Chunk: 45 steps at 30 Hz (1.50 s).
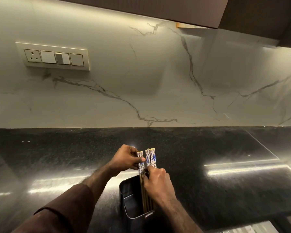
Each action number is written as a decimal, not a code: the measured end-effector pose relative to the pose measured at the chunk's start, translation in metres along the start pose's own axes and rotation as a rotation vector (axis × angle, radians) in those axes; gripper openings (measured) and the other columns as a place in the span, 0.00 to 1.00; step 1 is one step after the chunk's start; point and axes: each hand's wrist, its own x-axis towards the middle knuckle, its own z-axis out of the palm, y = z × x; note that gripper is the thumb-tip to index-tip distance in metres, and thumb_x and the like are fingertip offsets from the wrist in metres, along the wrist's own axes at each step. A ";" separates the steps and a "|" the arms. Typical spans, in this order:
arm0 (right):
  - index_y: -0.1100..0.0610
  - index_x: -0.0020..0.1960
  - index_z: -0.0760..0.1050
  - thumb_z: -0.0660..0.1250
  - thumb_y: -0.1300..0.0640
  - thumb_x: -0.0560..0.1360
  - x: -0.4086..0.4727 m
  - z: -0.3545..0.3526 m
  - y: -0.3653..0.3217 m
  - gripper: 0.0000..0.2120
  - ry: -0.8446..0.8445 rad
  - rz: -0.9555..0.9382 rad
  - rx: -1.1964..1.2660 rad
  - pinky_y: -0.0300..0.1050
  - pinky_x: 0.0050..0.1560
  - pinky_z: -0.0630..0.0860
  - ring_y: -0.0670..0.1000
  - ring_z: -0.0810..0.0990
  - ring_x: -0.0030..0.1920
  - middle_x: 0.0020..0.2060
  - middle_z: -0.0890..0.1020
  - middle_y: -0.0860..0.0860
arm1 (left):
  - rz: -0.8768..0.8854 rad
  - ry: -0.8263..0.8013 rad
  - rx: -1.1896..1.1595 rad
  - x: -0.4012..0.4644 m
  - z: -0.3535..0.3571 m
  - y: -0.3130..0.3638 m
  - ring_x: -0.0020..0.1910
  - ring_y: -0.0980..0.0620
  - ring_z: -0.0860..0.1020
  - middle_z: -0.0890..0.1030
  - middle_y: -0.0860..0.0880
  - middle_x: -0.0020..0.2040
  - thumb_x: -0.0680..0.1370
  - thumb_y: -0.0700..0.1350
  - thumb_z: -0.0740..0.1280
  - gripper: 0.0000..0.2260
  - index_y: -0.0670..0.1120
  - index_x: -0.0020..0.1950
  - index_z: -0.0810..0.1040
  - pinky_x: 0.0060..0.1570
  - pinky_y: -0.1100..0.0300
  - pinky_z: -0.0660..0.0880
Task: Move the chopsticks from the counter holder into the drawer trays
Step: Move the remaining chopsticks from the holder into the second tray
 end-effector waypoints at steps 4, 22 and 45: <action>0.53 0.52 0.78 0.64 0.50 0.78 0.000 0.002 0.002 0.09 -0.034 0.017 0.051 0.43 0.43 0.81 0.46 0.82 0.42 0.43 0.83 0.48 | 0.012 -0.031 -0.010 -0.002 -0.006 0.004 0.40 0.47 0.86 0.86 0.43 0.40 0.72 0.41 0.75 0.08 0.38 0.46 0.82 0.39 0.57 0.83; 0.52 0.50 0.82 0.71 0.55 0.76 0.015 -0.036 -0.009 0.04 -0.249 0.160 0.814 0.55 0.58 0.79 0.48 0.85 0.48 0.43 0.87 0.50 | 0.175 -0.110 -0.128 -0.013 -0.022 0.084 0.41 0.49 0.85 0.86 0.44 0.44 0.69 0.43 0.75 0.09 0.43 0.48 0.83 0.38 0.61 0.81; 0.58 0.49 0.83 0.72 0.58 0.75 0.011 -0.067 -0.011 0.05 -0.333 0.064 1.077 0.42 0.45 0.81 0.54 0.86 0.48 0.45 0.87 0.56 | 0.143 -0.136 -0.306 -0.030 -0.020 0.124 0.45 0.44 0.86 0.86 0.39 0.47 0.67 0.43 0.74 0.16 0.38 0.52 0.80 0.40 0.58 0.82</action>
